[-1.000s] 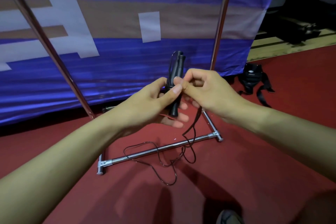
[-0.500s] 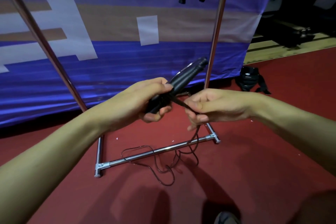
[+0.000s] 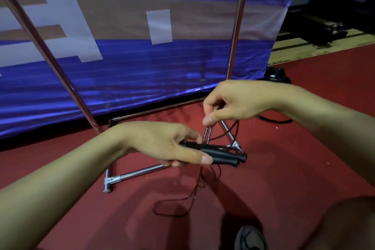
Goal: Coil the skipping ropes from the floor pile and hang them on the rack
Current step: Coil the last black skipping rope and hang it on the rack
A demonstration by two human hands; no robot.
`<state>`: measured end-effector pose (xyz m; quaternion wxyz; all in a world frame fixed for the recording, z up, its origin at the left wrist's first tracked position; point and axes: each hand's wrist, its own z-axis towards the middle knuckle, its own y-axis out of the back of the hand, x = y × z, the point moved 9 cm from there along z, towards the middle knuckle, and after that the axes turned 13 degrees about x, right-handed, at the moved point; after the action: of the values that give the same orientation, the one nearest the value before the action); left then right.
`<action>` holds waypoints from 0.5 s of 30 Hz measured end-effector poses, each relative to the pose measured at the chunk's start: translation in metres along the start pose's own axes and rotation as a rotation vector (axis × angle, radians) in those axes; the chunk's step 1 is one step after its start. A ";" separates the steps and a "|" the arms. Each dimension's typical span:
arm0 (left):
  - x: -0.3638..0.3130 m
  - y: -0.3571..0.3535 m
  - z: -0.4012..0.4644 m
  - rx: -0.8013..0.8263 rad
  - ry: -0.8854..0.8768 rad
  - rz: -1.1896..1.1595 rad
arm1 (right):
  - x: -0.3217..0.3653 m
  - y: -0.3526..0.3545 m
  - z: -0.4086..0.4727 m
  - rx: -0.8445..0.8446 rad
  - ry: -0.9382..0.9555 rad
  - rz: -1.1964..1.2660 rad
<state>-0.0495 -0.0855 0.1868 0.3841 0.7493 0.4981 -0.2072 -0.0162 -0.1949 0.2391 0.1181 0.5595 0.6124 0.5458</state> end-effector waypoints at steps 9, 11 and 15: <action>0.026 0.048 -0.002 -0.537 -0.060 -0.223 | 0.017 0.027 -0.024 -0.174 -0.012 0.086; 0.030 0.043 -0.003 -0.482 -0.067 -0.358 | 0.014 0.019 -0.024 -0.137 0.024 0.198; 0.033 0.042 -0.012 -0.452 -0.043 -0.391 | 0.005 0.010 -0.026 -0.119 0.054 0.357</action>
<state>0.0018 -0.0654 0.1872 0.5044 0.5301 0.6582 -0.1768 -0.0321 -0.2071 0.2589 0.0358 0.6364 0.4729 0.6083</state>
